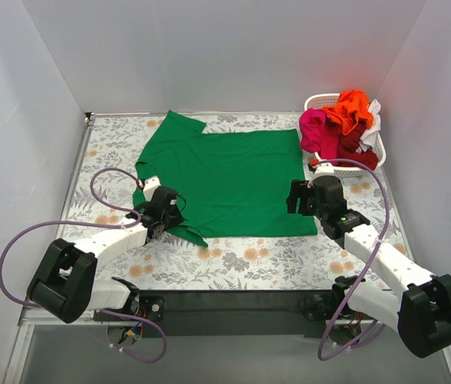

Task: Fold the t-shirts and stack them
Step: Fold the tshirt

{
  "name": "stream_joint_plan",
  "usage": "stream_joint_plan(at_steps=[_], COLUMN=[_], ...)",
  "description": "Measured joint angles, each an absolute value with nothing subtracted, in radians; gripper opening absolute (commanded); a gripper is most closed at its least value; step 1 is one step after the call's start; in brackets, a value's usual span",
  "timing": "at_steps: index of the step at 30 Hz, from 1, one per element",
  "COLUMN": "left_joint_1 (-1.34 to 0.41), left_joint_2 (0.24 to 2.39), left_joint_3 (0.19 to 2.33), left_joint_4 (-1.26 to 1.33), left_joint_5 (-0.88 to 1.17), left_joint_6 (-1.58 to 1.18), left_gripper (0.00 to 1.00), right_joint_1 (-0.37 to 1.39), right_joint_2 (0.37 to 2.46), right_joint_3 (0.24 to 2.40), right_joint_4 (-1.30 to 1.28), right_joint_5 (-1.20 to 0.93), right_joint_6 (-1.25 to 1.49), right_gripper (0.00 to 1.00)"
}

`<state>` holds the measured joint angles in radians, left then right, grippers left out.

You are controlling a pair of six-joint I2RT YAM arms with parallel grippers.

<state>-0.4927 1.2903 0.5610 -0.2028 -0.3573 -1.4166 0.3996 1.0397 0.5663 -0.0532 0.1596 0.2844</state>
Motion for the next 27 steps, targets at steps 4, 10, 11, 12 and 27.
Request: stream_joint_plan(at_steps=[4, 10, 11, 12, 27], left_joint_1=[-0.486, -0.484, -0.483, -0.481, -0.48], left_joint_2=[1.29, 1.287, 1.286, 1.286, 1.25], left_joint_3=[0.544, 0.516, 0.514, 0.513, 0.504], left_joint_4=[-0.201, -0.179, -0.175, -0.171, -0.152], left_joint_5=[-0.352, -0.335, -0.331, -0.328, -0.302], left_joint_6=[-1.42, -1.424, -1.426, -1.427, -1.431], left_gripper=[0.39, 0.34, 0.32, 0.3, 0.13], right_joint_1=[0.4, 0.4, 0.4, 0.4, 0.4], right_joint_2=[1.04, 1.04, 1.04, 1.04, 1.041], right_joint_3=[0.566, 0.566, 0.566, 0.566, 0.566], right_joint_4=[-0.053, -0.053, -0.053, -0.053, -0.053], right_joint_5=[0.164, 0.166, 0.167, 0.167, 0.17], right_joint_6=[0.284, 0.284, 0.284, 0.284, 0.283], right_gripper=[0.65, 0.65, 0.65, 0.65, 0.65])
